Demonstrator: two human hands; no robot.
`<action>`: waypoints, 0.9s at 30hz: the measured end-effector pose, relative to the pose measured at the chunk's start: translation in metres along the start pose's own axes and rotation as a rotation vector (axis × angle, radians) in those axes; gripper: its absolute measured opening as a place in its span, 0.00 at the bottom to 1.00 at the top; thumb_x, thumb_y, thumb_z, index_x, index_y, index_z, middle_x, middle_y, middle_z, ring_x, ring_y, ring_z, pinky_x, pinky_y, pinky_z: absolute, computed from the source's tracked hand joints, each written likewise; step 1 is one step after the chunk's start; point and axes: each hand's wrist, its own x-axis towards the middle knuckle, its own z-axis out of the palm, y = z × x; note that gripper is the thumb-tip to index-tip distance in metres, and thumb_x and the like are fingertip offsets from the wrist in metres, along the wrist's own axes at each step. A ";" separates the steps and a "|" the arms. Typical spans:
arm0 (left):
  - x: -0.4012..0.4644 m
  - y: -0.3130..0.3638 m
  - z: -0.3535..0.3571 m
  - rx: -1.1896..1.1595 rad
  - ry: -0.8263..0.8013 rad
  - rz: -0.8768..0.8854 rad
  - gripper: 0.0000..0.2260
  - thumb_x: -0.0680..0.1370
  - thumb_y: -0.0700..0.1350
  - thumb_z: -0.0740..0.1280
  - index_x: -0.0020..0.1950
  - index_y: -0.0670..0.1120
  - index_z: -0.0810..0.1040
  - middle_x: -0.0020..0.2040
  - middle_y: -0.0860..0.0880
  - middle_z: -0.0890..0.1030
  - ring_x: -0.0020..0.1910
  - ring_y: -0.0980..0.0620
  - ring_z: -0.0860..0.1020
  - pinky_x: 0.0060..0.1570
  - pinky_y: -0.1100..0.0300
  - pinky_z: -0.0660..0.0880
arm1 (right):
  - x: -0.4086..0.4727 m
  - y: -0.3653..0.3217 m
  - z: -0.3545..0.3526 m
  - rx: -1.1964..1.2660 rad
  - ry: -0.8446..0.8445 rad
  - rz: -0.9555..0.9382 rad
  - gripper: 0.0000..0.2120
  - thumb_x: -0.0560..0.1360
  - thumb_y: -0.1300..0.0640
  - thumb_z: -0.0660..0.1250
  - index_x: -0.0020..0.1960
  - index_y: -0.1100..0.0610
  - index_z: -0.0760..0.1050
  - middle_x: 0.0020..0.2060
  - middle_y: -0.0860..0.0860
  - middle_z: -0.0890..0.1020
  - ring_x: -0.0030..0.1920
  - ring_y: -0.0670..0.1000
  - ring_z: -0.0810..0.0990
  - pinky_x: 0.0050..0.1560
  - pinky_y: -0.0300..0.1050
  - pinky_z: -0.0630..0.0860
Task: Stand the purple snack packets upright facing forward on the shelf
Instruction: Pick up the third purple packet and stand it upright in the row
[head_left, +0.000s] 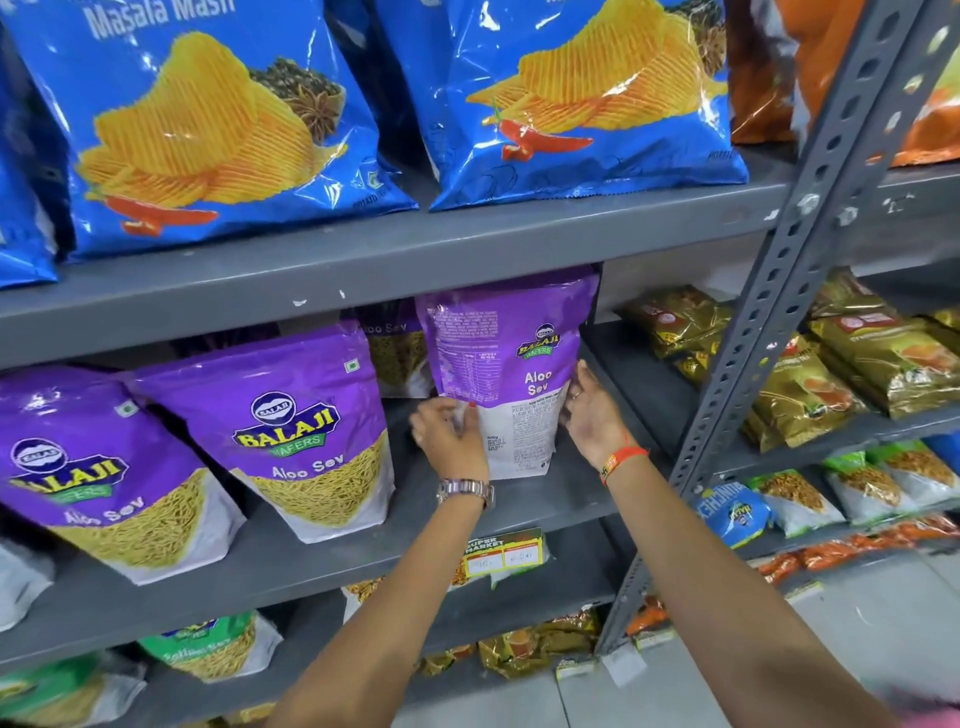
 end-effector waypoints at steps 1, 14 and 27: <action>-0.008 0.001 0.002 -0.027 -0.089 0.027 0.11 0.69 0.34 0.69 0.39 0.49 0.73 0.42 0.47 0.70 0.40 0.46 0.73 0.44 0.52 0.71 | 0.000 0.001 -0.002 -0.003 0.006 0.011 0.13 0.81 0.48 0.51 0.55 0.51 0.72 0.47 0.47 0.81 0.49 0.47 0.79 0.52 0.45 0.73; -0.042 0.009 0.012 0.102 -0.239 0.199 0.38 0.53 0.60 0.71 0.59 0.44 0.71 0.56 0.44 0.70 0.57 0.46 0.68 0.59 0.52 0.67 | -0.016 0.010 0.001 -0.303 -0.044 0.082 0.23 0.74 0.73 0.56 0.66 0.57 0.66 0.56 0.56 0.79 0.57 0.55 0.77 0.57 0.54 0.76; -0.018 0.004 -0.017 -0.158 -0.399 0.096 0.14 0.69 0.44 0.65 0.55 0.52 0.73 0.58 0.47 0.77 0.52 0.65 0.76 0.57 0.63 0.71 | -0.016 0.006 0.020 -0.380 -0.071 0.020 0.10 0.75 0.61 0.67 0.50 0.49 0.70 0.41 0.50 0.78 0.37 0.47 0.77 0.38 0.39 0.80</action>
